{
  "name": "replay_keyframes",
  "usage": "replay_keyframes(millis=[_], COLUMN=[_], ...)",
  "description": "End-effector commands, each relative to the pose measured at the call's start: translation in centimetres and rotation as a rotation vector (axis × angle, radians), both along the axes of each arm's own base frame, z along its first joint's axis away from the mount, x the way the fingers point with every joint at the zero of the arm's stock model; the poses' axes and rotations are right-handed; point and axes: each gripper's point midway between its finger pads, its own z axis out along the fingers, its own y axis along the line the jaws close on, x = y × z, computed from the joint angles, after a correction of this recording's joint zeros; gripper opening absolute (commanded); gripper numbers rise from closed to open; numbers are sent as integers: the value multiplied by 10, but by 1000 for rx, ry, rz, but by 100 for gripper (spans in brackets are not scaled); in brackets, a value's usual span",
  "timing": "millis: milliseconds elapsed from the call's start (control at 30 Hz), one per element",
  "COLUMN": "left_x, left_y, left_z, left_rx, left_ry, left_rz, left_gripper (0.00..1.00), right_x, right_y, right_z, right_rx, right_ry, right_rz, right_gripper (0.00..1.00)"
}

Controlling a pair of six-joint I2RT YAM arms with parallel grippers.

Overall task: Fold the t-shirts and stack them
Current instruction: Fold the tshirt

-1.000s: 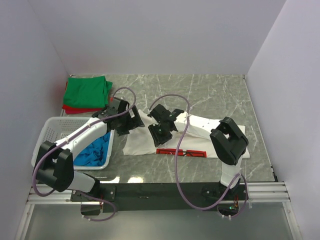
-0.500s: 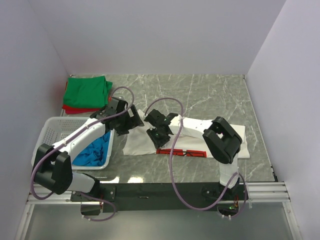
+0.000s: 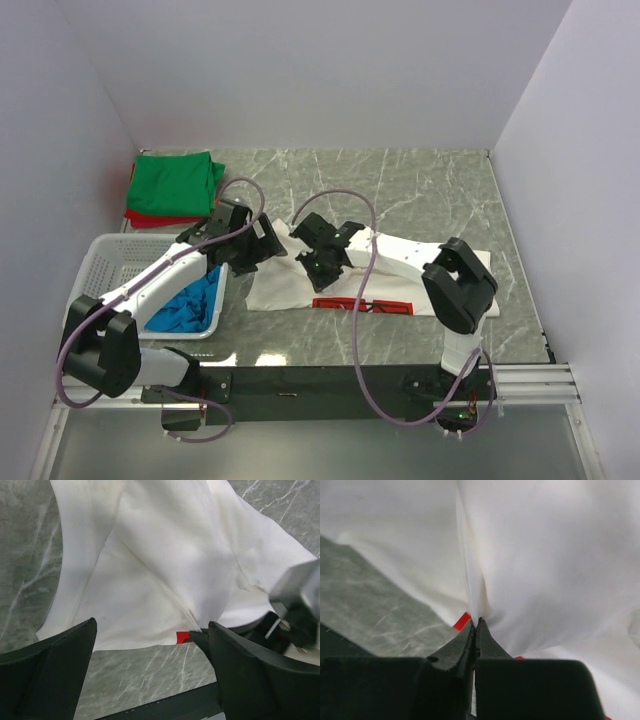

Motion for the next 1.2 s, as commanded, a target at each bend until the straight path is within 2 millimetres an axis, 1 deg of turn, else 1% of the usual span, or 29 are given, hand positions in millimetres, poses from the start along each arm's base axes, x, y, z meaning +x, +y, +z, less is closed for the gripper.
replay_keyframes(millis=[0, 33, 133, 200, 267, 300, 367, 400, 433, 500, 533, 600, 633, 733, 900, 1000, 1167], left_x=[6, 6, 6, 5, 7, 5, 4, 5, 5, 9, 10, 17, 18, 24, 26, 28, 33], left_y=[-5, -5, -7, -8, -7, -6, -4, -3, -3, -4, -5, -9, -10, -14, -20, -26, -36], left_z=[14, 14, 9, 5, 1, -4, -12, -15, -19, -21, -26, -25, -31, -36, -42, -43, -34], left_rx=[-51, -50, -50, -55, -51, -43, -27, -19, -12, -8, -5, -9, -7, -6, -30, -64, -128], left_ry=[-48, -48, -38, -28, -26, -18, -1, 1, 9, 1, 13, 3, 18, 26, 29, 21, -15], left_rz=[2, 1, -4, -5, -1, 4, 5, 9, 7, 4, 1, -8, -13, -19, -31, -36, -47], left_gripper=[98, 98, 98, 98, 98, 98, 97, 96, 95, 94, 93, 91, 90, 82, 69, 68, 68], right_x=[-2, -6, -13, -15, -17, -15, -14, -13, -15, -15, -14, -13, -12, -10, -11, -12, -12], right_y=[10, 11, 7, 7, 5, 2, -1, -2, -4, -4, -7, -9, -10, -9, -9, -9, -10], right_z=[44, 46, 47, 52, 52, 55, 54, 59, 58, 63, 60, 57, 55, 54, 47, 44, 40], right_rx=[111, 130, 150, 182, 204, 220, 238, 266, 278, 322, 326, 330, 332, 333, 322, 319, 311], right_ry=[-3, 18, 49, 63, 82, 82, 101, 107, 122, 132, 143, 158, 166, 176, 203, 213, 221], right_rz=[22, 31, 47, 52, 47, 36, 20, 11, 5, 3, -8, -19, -21, -22, -22, -21, -22], right_gripper=[0, 0, 0, 0, 0, 0, 0, 0, 0, 0, 0, 0, 0, 0, 0, 0, 0])
